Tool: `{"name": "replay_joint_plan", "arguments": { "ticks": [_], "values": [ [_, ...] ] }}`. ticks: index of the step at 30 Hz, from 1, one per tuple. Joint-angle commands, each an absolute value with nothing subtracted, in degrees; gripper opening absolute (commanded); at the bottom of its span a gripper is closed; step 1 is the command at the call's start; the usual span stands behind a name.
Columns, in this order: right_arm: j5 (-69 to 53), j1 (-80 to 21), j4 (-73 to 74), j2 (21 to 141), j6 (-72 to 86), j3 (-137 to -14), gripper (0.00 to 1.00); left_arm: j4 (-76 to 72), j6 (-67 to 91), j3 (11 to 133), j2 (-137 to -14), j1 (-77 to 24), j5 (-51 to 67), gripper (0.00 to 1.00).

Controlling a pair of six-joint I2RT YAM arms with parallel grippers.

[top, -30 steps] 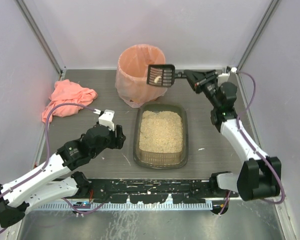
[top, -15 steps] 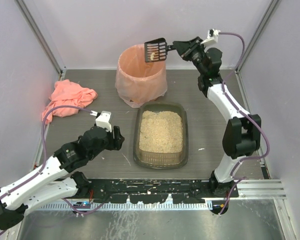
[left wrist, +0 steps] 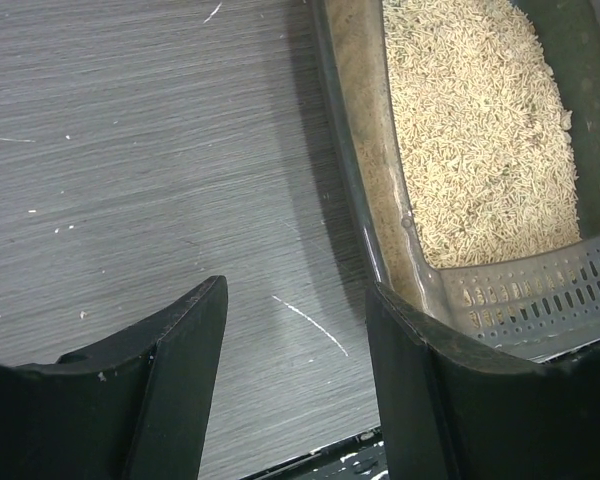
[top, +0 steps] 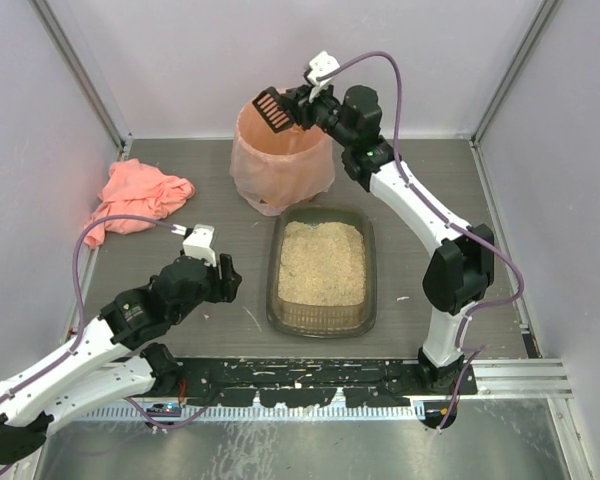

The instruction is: Clean the litter box

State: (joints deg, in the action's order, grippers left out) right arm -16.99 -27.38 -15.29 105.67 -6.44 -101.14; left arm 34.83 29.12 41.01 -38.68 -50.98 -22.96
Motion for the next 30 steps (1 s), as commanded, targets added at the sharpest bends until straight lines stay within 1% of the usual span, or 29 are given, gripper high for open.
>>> {"name": "replay_joint_plan", "arguments": {
  "ticks": [1, 5, 7, 12, 15, 18, 22, 25, 28, 30],
  "values": [
    [-12.1, -27.2, -14.9, 104.4, -16.0, -104.9, 0.01, 35.0, 29.2, 41.6, -37.9, -51.0, -25.0, 0.59],
    [-9.8, -27.7, -12.7, 102.9, -11.6, -107.6, 0.01, 34.3, 29.2, 41.4, -38.1, -51.0, -25.0, 0.61],
    [-9.3, -27.7, -12.3, 100.5, -8.8, -106.7, 0.01, 33.5, 29.3, 41.2, -38.4, -51.0, -24.8, 0.63],
    [-12.6, -26.6, -19.3, 89.8, 0.7, -95.6, 0.01, 30.4, 29.0, 40.9, -39.5, -51.0, -24.0, 0.67],
    [-15.6, -23.9, -20.3, 84.6, 8.9, -91.2, 0.01, 28.6, 27.7, 41.1, -41.2, -51.0, -23.8, 0.69],
    [-12.8, -23.6, -12.7, 78.8, 13.3, -88.0, 0.01, 26.3, 26.2, 42.0, -43.6, -51.0, -23.3, 0.70],
    [-2.8, -23.8, -3.4, 69.7, 19.3, -79.0, 0.01, 22.6, 26.0, 43.4, -49.1, -50.7, -20.2, 0.71],
    [2.7, -24.8, 3.8, 64.8, 20.9, -75.4, 0.01, 19.4, 26.4, 44.9, -53.9, -50.6, -17.0, 0.69],
    [6.1, -25.7, 10.7, 61.6, 22.5, -72.7, 0.01, 16.4, 26.6, 45.6, -58.1, -50.5, -15.5, 0.59],
    [7.8, -26.3, 14.5, 60.0, 23.4, -70.8, 0.01, 13.9, 26.9, 46.1, -60.3, -50.5, -14.8, 0.55]
  ]
}}
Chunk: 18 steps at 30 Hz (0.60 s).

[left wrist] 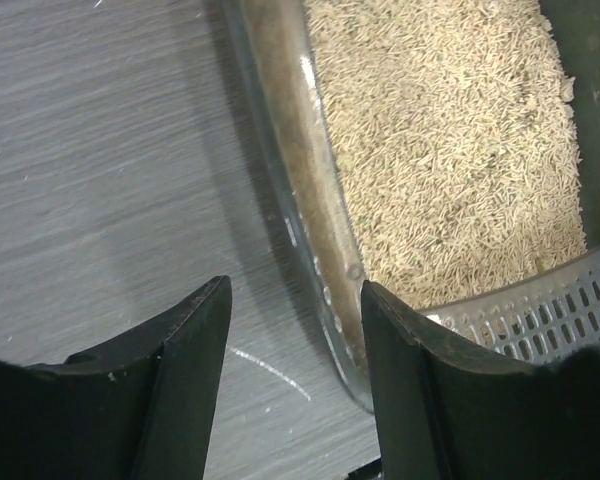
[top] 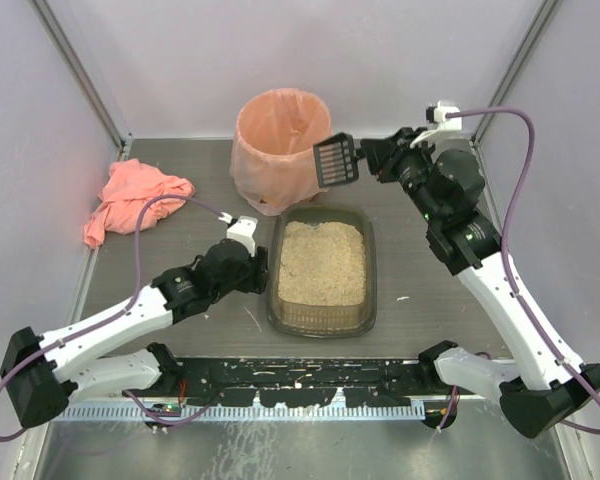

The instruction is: Clean the litter box

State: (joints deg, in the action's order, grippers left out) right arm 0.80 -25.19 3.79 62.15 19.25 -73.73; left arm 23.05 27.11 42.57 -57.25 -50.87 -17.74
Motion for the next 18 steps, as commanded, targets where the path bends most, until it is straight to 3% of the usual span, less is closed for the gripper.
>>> {"name": "replay_joint_plan", "arguments": {
  "ticks": [1, 9, 18],
  "values": [
    [8.3, -26.5, 15.9, 59.4, 23.9, -69.7, 0.01, 12.6, 27.0, 46.4, -61.4, -50.4, -14.6, 0.55],
    [5.5, -27.0, 17.1, 60.0, 27.3, -60.2, 0.01, 8.6, 27.2, 47.7, -68.2, -48.9, -14.3, 0.52],
    [6.8, -32.2, 14.1, 71.6, 28.1, -62.8, 0.01, 5.8, 24.3, 47.9, -74.5, -48.5, -10.6, 0.41]
  ]
}}
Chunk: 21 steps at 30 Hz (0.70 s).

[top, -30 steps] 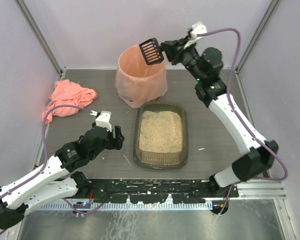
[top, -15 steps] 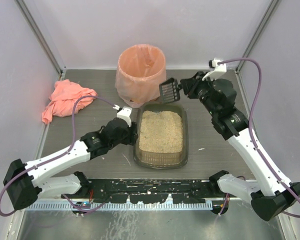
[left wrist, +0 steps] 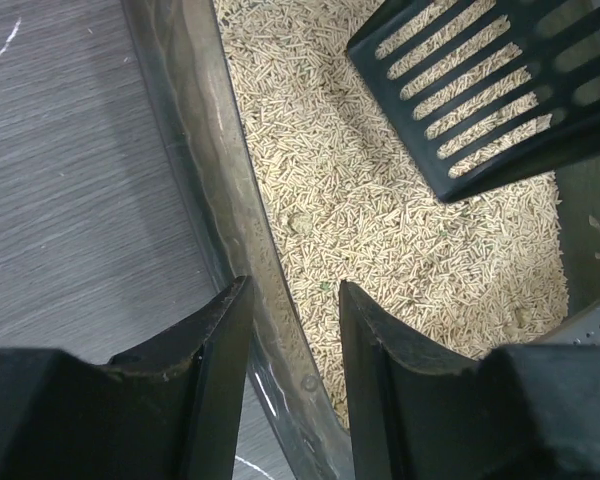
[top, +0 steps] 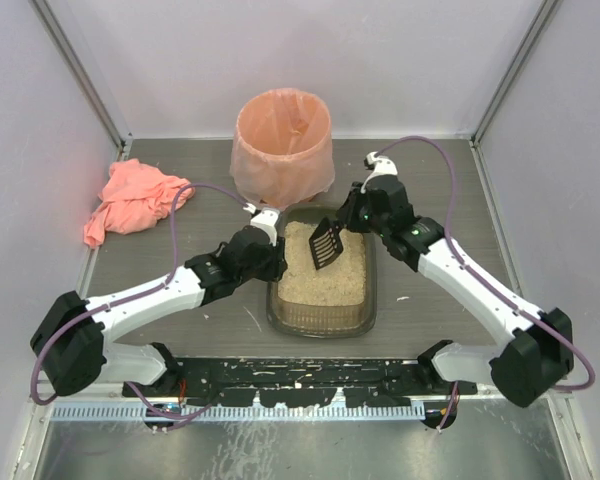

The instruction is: Clean the litter box

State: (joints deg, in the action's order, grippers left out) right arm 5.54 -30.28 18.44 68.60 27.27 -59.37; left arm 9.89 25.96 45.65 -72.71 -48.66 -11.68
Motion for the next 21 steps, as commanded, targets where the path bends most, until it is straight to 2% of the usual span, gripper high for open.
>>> {"name": "replay_joint_plan", "arguments": {
  "ticks": [1, 8, 12, 19, 21],
  "values": [
    [7.3, -32.6, 13.9, 72.8, 27.8, -63.3, 0.01, 5.8, 24.3, 47.8, -74.7, -48.5, -10.9, 0.40],
    [12.0, -33.9, 3.3, 77.6, 26.1, -59.7, 0.01, 5.7, 23.5, 47.5, -76.4, -48.5, -11.4, 0.38],
    [15.2, -34.1, 2.3, 78.9, 25.3, -59.5, 0.01, 5.8, 23.0, 47.3, -77.2, -48.5, -10.8, 0.36],
    [13.2, -35.7, 2.4, 81.9, 24.0, -58.6, 0.01, 5.6, 23.2, 47.1, -78.5, -48.5, -9.8, 0.33],
    [9.0, -36.0, 3.5, 83.4, 23.7, -59.1, 0.01, 5.9, 23.1, 47.4, -78.9, -48.5, -9.5, 0.32]
  ]
}}
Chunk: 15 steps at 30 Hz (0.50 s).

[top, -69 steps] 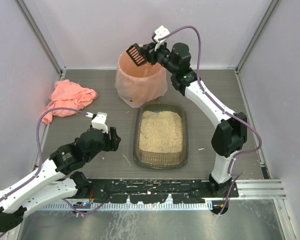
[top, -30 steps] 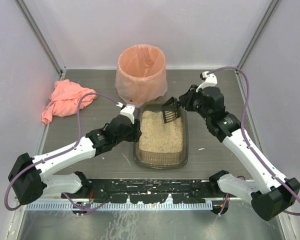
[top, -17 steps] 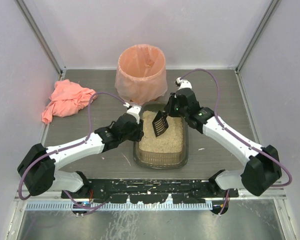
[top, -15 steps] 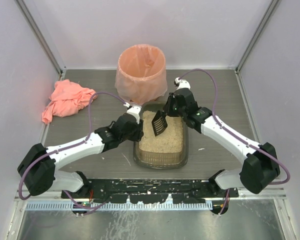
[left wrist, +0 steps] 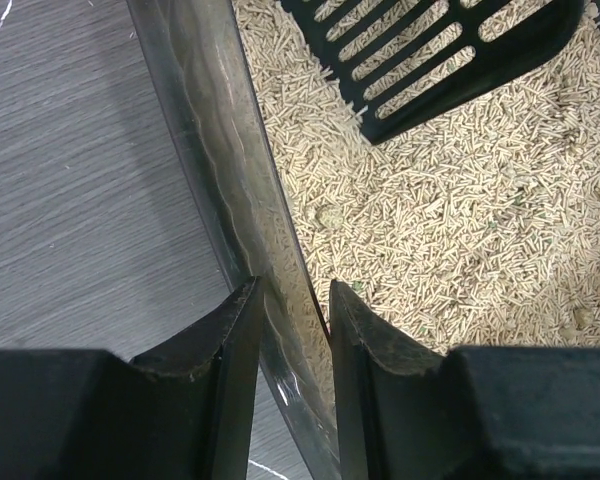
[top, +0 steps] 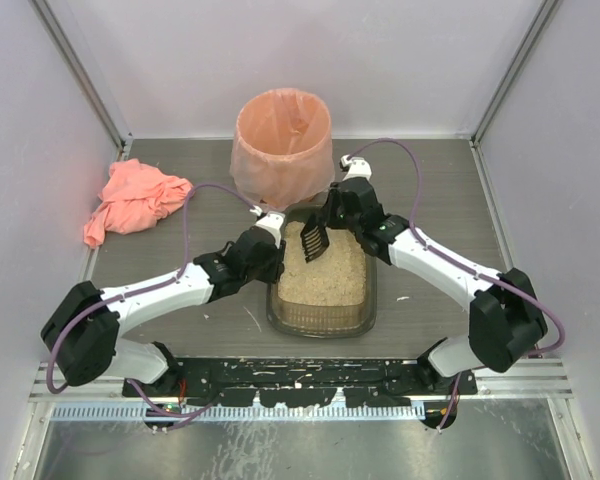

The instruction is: Clean the litter box

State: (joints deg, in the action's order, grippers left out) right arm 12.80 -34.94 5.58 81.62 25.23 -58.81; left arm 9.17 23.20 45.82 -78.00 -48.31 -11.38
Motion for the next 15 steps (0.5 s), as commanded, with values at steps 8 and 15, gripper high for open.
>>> {"name": "replay_joint_plan", "arguments": {
  "ticks": [8, 15],
  "values": [
    [1.7, -36.4, 0.9, 82.9, 30.4, -53.5, 0.01, 6.9, 22.6, 48.6, -80.9, -48.5, -9.2, 0.32],
    [-1.4, -36.4, -6.9, 80.6, 41.8, -45.8, 0.01, 6.9, 22.4, 49.0, -81.8, -48.5, -8.1, 0.29]
  ]
}}
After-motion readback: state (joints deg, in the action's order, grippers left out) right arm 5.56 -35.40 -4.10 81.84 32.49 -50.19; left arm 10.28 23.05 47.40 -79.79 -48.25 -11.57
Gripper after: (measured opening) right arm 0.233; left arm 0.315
